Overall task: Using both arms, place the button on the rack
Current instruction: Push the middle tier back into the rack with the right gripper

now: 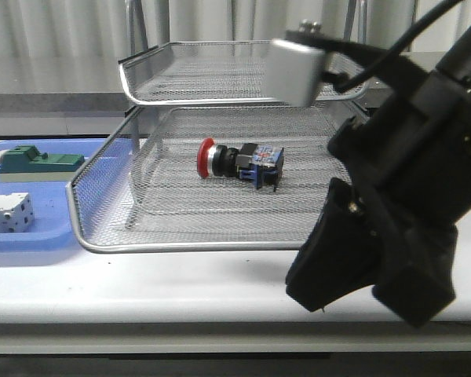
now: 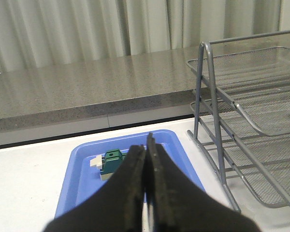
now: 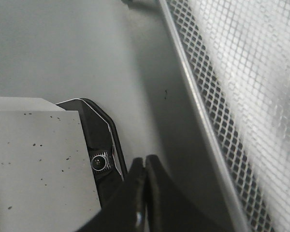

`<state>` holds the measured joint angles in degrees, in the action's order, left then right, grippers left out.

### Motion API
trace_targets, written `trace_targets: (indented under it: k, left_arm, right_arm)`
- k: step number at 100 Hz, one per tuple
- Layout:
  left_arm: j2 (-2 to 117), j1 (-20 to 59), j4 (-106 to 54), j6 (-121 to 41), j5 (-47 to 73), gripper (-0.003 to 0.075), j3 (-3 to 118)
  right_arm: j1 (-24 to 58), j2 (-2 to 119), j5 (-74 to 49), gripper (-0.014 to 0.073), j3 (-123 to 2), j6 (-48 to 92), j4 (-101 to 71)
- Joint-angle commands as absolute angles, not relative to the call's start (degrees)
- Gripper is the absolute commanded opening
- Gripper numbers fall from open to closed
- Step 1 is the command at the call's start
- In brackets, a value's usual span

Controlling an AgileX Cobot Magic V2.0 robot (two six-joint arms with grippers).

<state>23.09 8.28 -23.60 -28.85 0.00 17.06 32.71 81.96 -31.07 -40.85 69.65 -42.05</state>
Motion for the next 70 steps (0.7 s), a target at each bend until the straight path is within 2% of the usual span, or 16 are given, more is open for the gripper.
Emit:
trace_targets:
  k: [1, 42, 70]
  left_arm:
    - [23.54, 8.13, -24.13, -28.16, -4.08, -0.0020, 18.81]
    - [23.54, 8.13, -24.13, -28.16, -4.08, -0.0020, 18.81]
    - [23.54, 8.13, -24.13, -28.16, -4.08, -0.0020, 18.81]
  right_arm:
    - [33.16, 81.99, -27.16, -0.0067, -42.65, 70.35, -42.37]
    - [32.61, 84.40, -14.67, -0.0068, -43.13, 70.35, -42.27]
    - [28.70, 90.17, -14.87, -0.0068, -50.05, 70.62, -39.45]
